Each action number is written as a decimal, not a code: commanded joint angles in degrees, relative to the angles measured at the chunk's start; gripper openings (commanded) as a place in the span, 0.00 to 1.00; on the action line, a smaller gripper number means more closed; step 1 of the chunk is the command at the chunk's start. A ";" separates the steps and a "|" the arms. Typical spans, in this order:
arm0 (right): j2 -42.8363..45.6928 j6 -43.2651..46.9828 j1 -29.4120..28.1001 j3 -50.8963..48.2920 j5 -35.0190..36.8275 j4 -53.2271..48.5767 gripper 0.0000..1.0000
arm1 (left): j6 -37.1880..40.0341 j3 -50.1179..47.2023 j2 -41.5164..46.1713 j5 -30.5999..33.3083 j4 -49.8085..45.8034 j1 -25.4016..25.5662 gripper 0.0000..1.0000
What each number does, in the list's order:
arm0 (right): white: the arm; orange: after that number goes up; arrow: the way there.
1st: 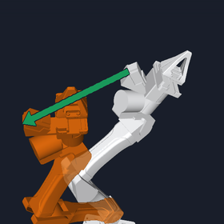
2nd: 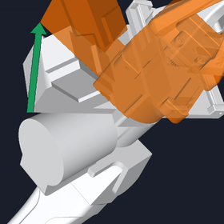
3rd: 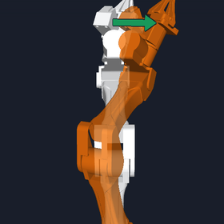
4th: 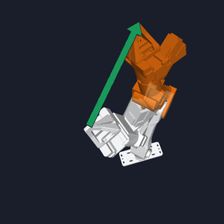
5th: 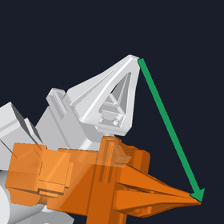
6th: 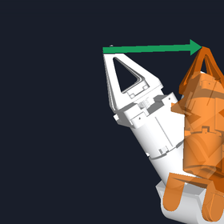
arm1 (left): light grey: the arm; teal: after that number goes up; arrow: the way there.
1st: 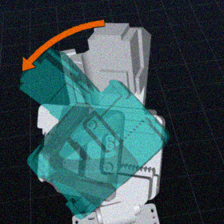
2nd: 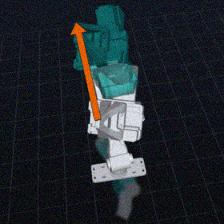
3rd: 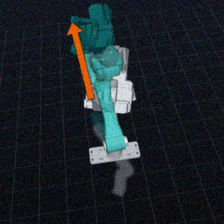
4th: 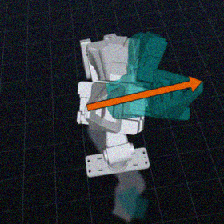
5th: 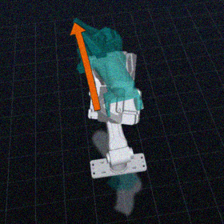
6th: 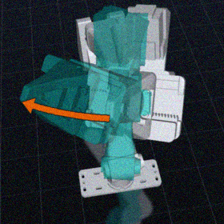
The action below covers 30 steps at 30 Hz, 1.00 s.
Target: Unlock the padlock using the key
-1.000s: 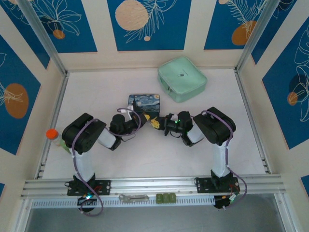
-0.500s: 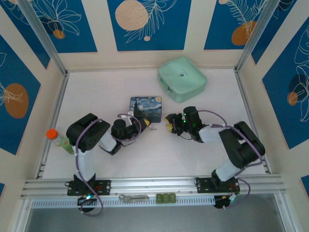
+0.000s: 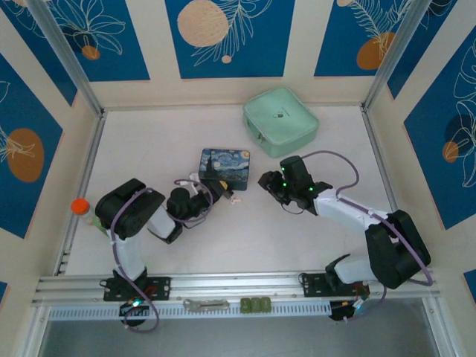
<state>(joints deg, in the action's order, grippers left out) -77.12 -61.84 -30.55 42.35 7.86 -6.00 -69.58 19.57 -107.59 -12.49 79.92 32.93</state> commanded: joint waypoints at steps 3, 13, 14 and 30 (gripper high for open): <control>-0.68 14.38 -6.79 8.74 8.17 -9.89 0.51 | -2.19 -6.65 2.81 3.95 -3.18 -1.23 0.84; -20.83 32.95 -20.17 30.17 15.88 -21.76 0.50 | 7.15 1.29 27.94 2.91 -46.35 -10.44 0.94; -23.21 34.46 -21.26 32.31 17.47 -23.18 0.49 | 9.01 2.77 30.27 3.61 -50.75 -11.61 0.96; -41.49 41.16 -24.83 43.97 31.15 -30.04 0.51 | 8.14 4.87 27.28 -3.69 -45.44 -20.48 0.95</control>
<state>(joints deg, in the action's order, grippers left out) -117.58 -22.26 -55.44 85.41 34.83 -35.20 -60.36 24.86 -78.83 -13.63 31.16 12.86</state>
